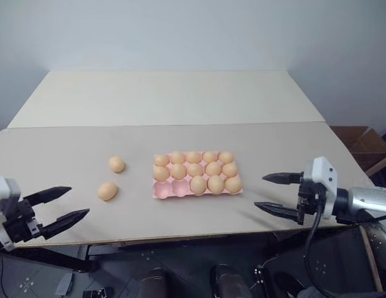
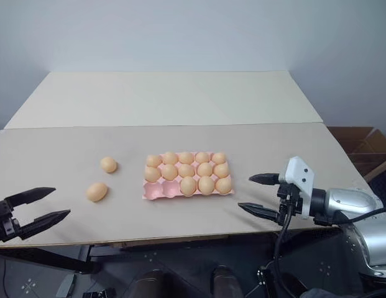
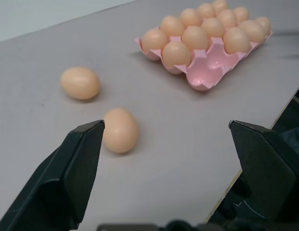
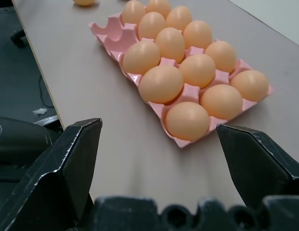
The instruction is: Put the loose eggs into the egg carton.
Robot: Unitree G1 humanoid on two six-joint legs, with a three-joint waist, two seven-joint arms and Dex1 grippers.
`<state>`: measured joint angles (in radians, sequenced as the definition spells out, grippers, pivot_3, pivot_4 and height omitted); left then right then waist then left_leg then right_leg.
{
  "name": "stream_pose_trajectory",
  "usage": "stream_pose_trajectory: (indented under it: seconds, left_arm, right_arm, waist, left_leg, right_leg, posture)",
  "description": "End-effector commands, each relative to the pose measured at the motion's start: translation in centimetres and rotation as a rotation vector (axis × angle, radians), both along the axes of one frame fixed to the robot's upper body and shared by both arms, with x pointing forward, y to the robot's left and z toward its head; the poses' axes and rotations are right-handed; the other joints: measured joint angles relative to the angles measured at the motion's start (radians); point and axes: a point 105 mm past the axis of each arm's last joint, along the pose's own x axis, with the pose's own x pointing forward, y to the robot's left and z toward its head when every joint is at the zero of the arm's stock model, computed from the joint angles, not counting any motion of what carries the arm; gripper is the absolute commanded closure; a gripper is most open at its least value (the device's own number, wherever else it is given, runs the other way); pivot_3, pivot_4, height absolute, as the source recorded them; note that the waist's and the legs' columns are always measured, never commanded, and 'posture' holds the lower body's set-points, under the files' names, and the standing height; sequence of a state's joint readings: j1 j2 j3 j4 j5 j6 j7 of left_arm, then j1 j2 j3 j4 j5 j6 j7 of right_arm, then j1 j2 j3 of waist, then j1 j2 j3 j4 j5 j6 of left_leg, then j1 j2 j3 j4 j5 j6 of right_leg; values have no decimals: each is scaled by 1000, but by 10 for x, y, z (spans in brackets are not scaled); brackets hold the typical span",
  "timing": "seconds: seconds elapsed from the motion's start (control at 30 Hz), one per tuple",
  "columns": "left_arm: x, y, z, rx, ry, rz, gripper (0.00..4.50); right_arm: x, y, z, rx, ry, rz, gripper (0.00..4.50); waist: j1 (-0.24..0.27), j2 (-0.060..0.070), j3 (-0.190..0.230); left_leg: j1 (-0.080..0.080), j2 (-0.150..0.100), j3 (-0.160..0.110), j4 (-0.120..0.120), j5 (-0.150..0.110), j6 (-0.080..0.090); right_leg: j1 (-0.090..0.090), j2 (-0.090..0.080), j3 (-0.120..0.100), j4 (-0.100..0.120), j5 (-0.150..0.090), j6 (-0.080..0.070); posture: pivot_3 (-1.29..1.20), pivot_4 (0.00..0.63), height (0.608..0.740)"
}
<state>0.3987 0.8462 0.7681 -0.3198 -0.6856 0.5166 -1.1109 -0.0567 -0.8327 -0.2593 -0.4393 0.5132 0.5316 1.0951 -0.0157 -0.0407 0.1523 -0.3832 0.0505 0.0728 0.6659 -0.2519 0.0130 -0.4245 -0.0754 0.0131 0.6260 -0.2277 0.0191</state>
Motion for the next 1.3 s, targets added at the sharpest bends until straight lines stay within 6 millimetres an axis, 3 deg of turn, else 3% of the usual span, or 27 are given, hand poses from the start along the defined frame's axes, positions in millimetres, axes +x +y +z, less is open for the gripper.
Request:
stream_pose_trajectory:
  seconds: [0.03, 0.17, 0.33, 0.43, 0.57, 0.63, 0.87, 0.93, 1.03, 1.17, 1.3]
  left_arm:
    - [4, 6, -9, 9, 7, 118, 0]
    - [20, -10, -22, -42, 26, 190, 0]
    - [53, -23, -35, -75, 57, 301, 0]
    - [70, -27, -46, -32, 89, 347, 0]
    - [78, -28, -61, 46, 135, 329, 0]
    - [81, -27, -65, 66, 157, 329, 402]
    - [87, -34, -51, 48, 85, 270, 2597]
    - [87, -43, -43, 51, 48, 213, 2999]
    - [83, -55, -31, 65, -23, 113, 2999]
    - [74, -87, -11, 68, -97, -115, 2999]
    - [79, -121, -7, 36, -109, -250, 2999]
  right_arm:
    - [0, 4, 13, 6, -80, 21, 66]
    - [0, 7, 15, 11, -93, 23, 66]
    - [-1, 11, 19, 11, -112, 39, 66]
    - [-1, 13, 21, 2, -123, 47, 66]
    - [0, 16, 24, 7, -132, 50, 66]
    - [0, 17, 25, 8, -137, 50, 0]
    - [-1, 16, 25, 11, -144, 28, 0]
    - [-3, 17, 25, 10, -144, 27, 0]
    - [-4, 17, 25, 6, -149, 20, 0]
    - [-5, 17, 25, 3, -157, 16, 0]
    - [-4, 17, 25, -4, -163, 8, 0]
  waist:
    - [2, 0, 0]
    - [12, 0, 0]
    - [27, -1, -1]
    - [27, -1, -1]
    - [17, -1, -1]
    - [17, -1, -1]
    - [22, -1, -1]
    - [24, -1, -1]
    - [26, -1, -1]
    - [26, -1, -1]
    - [30, -1, -1]
  left_leg:
    - [0, 0, 0, 0, 0, 0]
    - [0, -1, 0, 0, 0, 0]
    - [-2, -1, -1, 1, 0, 0]
    - [-2, -1, -1, 1, 0, 0]
    - [-1, -1, -1, 1, 0, 0]
    - [-2, -1, -1, 1, 0, 0]
    - [-2, -1, -1, 1, 0, 0]
    - [-2, -1, -1, 1, 0, 0]
    - [-3, -1, -2, 1, 0, 0]
    - [-3, -1, -1, 1, 0, 0]
    - [-3, -2, -1, 2, 0, 0]
  right_leg:
    - [0, 0, 0, 0, 0, 0]
    - [0, 0, 0, 1, 0, 0]
    - [1, 0, 0, 0, 7, -1]
    - [1, 0, 0, 0, 8, 1]
    - [1, 1, 0, 0, 8, 0]
    - [0, 1, 0, 0, 8, 0]
    - [1, 0, 0, 0, 8, 0]
    - [1, 0, 0, -1, 8, 0]
    - [0, 0, 0, -1, 8, 0]
    - [0, 0, 0, -1, 7, -2]
    - [1, 0, 0, -1, 6, -2]
  posture:
    - [0, 150, 740]
    - [0, 150, 740]
    - [0, 150, 740]
    - [0, 150, 740]
    - [0, 150, 740]
    - [0, 150, 740]
    - [0, 150, 740]
    - [0, 150, 740]
    - [0, 150, 740]
    - [0, 150, 740]
    - [0, 150, 740]
